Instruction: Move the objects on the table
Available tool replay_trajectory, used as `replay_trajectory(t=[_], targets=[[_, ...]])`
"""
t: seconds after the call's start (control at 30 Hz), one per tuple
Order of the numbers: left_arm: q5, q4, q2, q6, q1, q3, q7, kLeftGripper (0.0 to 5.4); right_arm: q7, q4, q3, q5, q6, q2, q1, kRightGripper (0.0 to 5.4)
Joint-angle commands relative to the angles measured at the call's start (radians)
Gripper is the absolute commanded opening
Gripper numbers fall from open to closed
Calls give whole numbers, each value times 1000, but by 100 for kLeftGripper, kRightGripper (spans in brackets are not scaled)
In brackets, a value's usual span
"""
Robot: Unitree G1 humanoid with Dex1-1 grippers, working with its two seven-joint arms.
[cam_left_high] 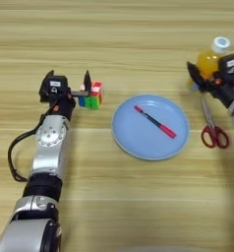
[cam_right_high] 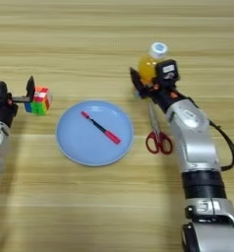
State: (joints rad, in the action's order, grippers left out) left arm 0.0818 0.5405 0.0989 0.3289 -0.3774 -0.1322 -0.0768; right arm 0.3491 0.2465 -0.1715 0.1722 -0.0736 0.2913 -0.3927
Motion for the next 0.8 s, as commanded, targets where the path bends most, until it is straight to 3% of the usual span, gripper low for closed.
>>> replay_trajectory(t=[0.03, 0.23, 0.8], targets=[[-8, 0, 7, -8, -8, 3, 3, 540, -25, 42, -37, 2, 43, 20, 5, 341], [-8, 6, 10, -8, -12, 1, 1, 540, -37, 120, -48, 2, 55, 21, 30, 341], [-5, 6, 10, -7, -13, -2, 0, 540, -36, 290, -29, -15, 147, 20, -2, 341]])
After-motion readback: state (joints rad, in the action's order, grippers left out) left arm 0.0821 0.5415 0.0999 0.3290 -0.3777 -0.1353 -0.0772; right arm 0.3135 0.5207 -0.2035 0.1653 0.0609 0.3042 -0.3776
